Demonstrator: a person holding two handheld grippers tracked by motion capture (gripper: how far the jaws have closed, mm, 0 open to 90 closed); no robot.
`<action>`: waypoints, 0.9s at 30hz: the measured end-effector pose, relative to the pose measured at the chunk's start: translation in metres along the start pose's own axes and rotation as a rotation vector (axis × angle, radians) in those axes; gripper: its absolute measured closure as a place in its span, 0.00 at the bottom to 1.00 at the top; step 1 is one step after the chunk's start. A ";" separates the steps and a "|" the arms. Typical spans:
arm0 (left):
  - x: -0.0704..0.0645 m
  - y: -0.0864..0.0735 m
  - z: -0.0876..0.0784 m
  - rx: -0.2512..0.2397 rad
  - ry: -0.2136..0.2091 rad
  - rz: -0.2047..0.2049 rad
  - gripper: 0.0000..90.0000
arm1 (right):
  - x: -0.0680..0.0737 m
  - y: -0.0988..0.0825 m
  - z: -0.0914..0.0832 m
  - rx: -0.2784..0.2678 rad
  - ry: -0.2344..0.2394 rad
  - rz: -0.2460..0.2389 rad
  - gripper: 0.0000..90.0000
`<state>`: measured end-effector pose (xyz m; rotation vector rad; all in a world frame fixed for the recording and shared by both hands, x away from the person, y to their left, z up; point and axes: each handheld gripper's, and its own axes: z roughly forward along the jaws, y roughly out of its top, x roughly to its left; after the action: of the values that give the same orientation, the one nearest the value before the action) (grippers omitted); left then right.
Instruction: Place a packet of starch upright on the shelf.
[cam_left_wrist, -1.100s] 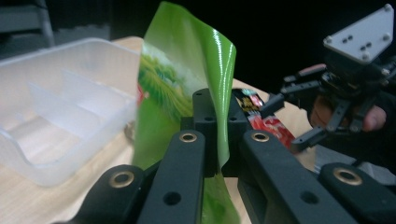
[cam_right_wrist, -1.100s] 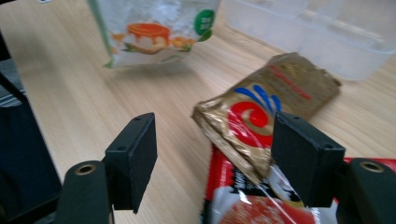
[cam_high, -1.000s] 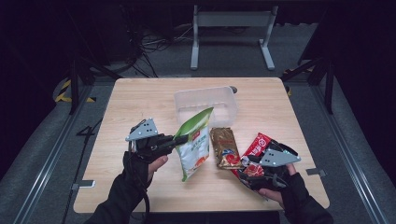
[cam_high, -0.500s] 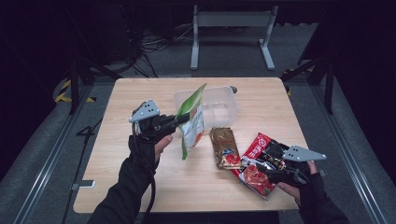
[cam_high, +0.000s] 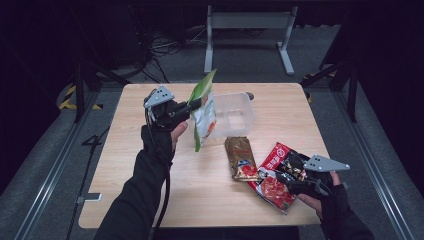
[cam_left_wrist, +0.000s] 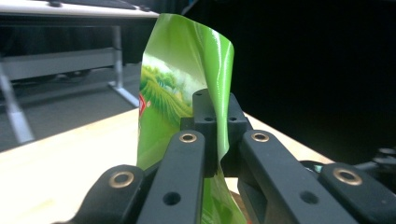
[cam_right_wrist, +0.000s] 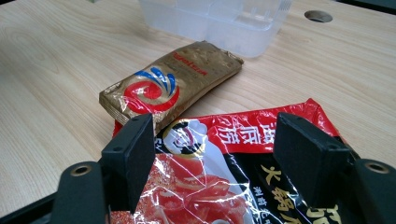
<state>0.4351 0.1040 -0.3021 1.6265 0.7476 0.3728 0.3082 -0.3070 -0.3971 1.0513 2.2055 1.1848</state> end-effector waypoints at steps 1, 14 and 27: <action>0.002 0.001 0.002 0.001 0.018 -0.006 0.99 | 0.000 0.000 0.000 0.001 0.002 0.000 0.34; 0.027 0.000 0.025 0.006 0.166 -0.055 0.99 | 0.001 -0.003 0.002 0.014 0.007 -0.001 0.33; 0.046 0.002 0.063 0.015 0.233 -0.049 0.99 | 0.002 -0.005 0.005 0.025 0.016 -0.006 0.33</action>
<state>0.5084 0.0863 -0.3210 1.5920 0.9652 0.5290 0.3085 -0.3047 -0.4043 1.0483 2.2398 1.1697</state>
